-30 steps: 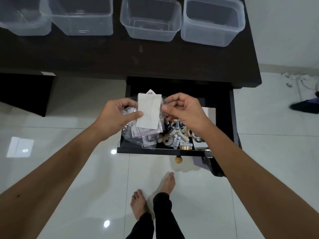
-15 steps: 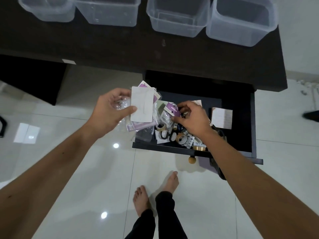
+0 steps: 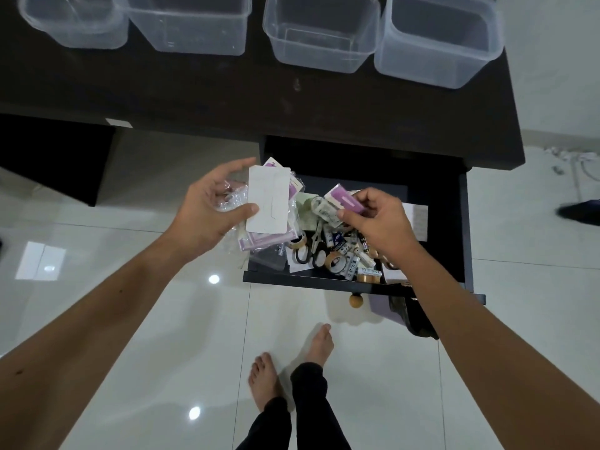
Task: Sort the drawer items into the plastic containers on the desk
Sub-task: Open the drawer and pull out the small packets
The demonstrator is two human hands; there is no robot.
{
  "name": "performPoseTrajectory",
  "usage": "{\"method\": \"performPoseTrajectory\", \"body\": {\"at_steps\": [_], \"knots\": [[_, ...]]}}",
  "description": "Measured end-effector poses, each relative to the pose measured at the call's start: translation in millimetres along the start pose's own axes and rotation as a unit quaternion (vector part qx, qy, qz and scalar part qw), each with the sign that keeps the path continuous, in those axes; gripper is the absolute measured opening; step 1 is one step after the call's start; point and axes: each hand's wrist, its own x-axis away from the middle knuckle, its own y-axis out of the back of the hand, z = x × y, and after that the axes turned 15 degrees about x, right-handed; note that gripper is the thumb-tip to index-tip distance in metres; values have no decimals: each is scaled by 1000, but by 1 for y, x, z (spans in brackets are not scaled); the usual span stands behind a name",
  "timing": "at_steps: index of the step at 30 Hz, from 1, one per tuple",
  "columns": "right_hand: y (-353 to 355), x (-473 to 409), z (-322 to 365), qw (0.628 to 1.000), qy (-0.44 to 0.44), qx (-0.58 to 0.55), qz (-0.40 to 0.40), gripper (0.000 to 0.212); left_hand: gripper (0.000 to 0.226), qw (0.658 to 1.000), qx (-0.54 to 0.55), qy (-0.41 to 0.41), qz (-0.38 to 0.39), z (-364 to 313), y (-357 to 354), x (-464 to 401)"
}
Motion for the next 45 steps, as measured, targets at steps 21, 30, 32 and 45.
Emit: {"method": "performPoseTrajectory", "body": {"at_steps": [21,30,32,45], "knots": [[90,60,-34,990,17,-123,-63,54,66,988,41,-37,147,-15,-157,-14],[147,87,-83,981,-32,-187,-41,77,57,981,40,-39,185,-27,-259,-9],[165,92,-96,977,-33,-208,-39,68,59,980,37,-36,193,-30,-281,-10],[253,113,-217,967,-86,-228,-72,52,56,990,7,16,139,14,-443,-2]]}}
